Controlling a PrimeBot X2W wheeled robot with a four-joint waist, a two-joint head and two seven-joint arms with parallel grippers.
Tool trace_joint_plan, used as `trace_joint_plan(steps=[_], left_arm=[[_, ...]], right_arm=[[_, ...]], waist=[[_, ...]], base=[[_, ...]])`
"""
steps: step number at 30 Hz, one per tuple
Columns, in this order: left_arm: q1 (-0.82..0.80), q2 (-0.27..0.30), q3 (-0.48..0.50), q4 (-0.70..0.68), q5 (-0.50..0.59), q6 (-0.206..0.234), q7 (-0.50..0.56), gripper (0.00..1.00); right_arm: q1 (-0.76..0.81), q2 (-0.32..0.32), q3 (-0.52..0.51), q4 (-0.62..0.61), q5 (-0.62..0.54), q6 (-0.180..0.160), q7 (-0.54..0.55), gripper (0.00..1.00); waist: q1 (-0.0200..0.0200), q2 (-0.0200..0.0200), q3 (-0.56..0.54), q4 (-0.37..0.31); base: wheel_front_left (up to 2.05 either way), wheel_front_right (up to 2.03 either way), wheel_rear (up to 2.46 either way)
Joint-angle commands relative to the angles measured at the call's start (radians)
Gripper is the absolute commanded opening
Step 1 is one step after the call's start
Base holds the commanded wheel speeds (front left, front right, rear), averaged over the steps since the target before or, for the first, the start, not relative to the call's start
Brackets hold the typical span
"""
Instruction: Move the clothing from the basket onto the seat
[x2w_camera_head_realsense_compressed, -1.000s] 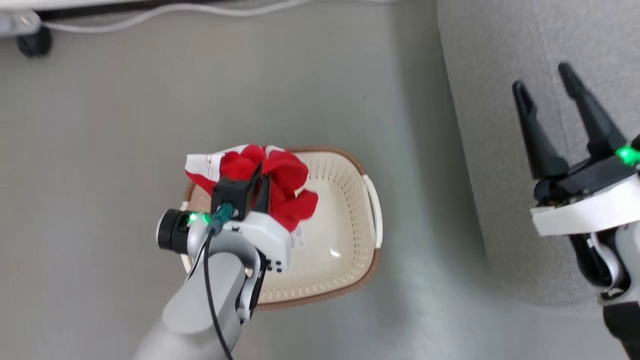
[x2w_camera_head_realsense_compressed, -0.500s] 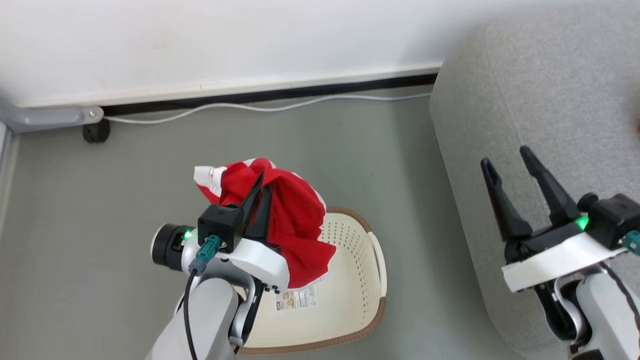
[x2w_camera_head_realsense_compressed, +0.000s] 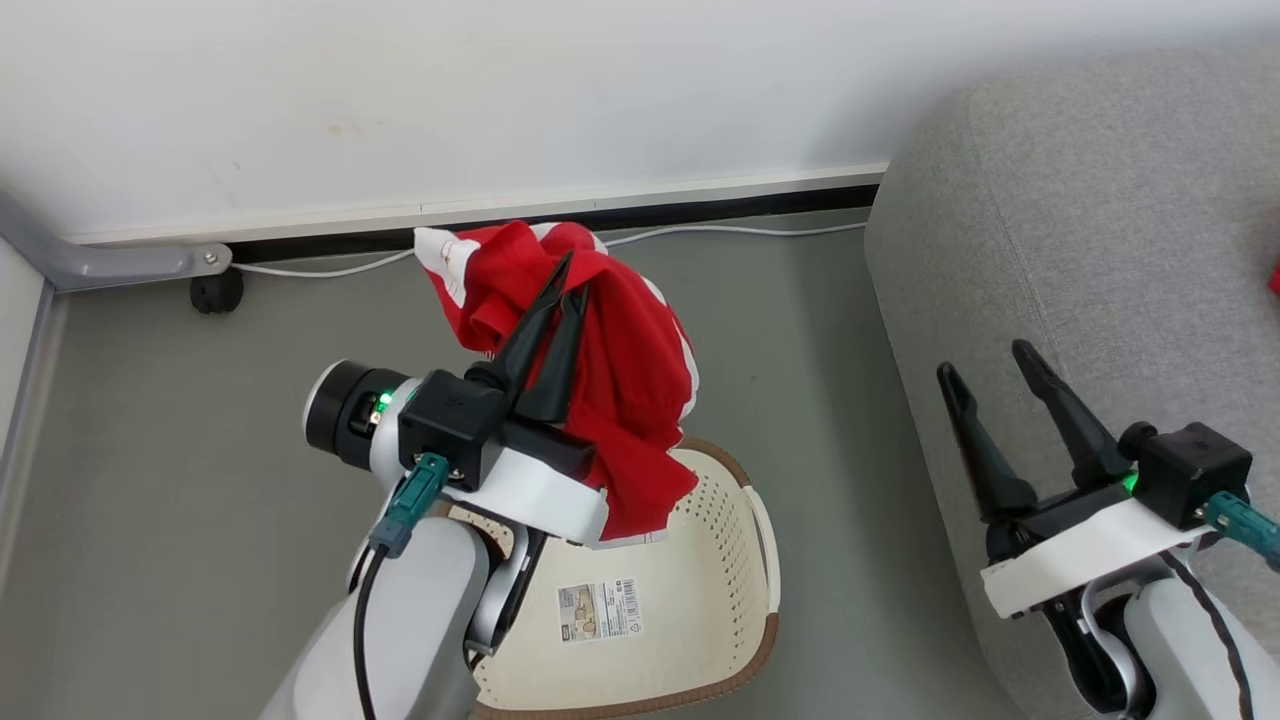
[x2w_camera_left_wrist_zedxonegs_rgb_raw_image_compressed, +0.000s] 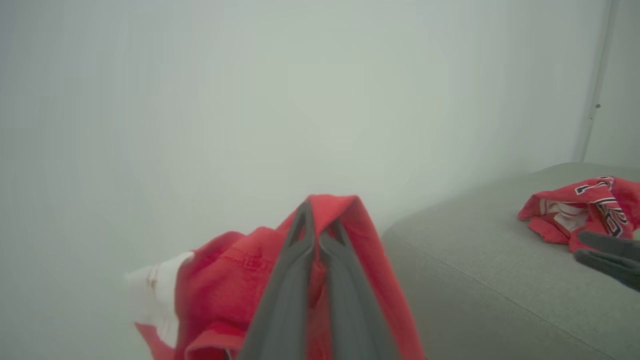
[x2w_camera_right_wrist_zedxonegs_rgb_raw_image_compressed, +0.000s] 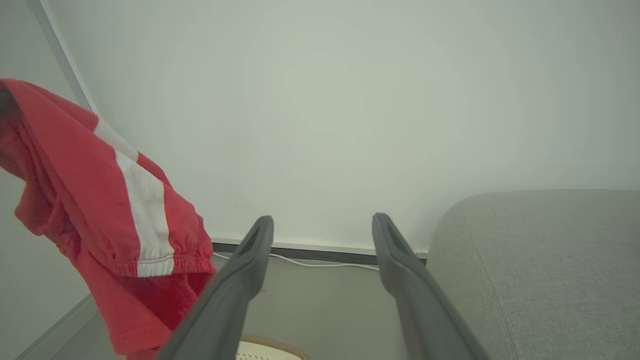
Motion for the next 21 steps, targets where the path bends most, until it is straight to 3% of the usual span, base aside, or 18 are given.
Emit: trace_joint_plan(steps=[1,13,17,21], left_arm=[[-0.057,0.016,0.021,-0.052,0.015,-0.005,0.007,0.00],[-0.062,0.006,-0.027,-0.112,0.024,-0.004,0.019,0.00],[-0.063,-0.002,-0.055,-0.120,0.022,-0.010,0.017,0.00],[-0.064,-0.011,-0.089,-0.133,0.011,-0.022,0.015,0.00]], right_arm=[[0.001,-0.005,0.038,-0.030,-0.005,0.003,-0.005,1.00],[-0.146,-0.049,0.271,-0.188,-0.001,0.003,-0.005,1.00],[-0.202,-0.060,0.357,-0.163,-0.014,0.003,-0.005,1.00],[-0.245,-0.054,0.433,-0.061,-0.029,0.003,-0.005,1.00]], waist=[[0.0000,0.0000,0.001,0.004],[0.0000,0.0000,0.013,0.026],[0.0000,0.0000,0.007,0.048],[0.0000,0.0000,-0.002,0.076]], base=[[0.00,0.00,0.00],[0.00,0.00,0.00],[0.00,0.00,0.00],[0.00,0.00,0.00]])
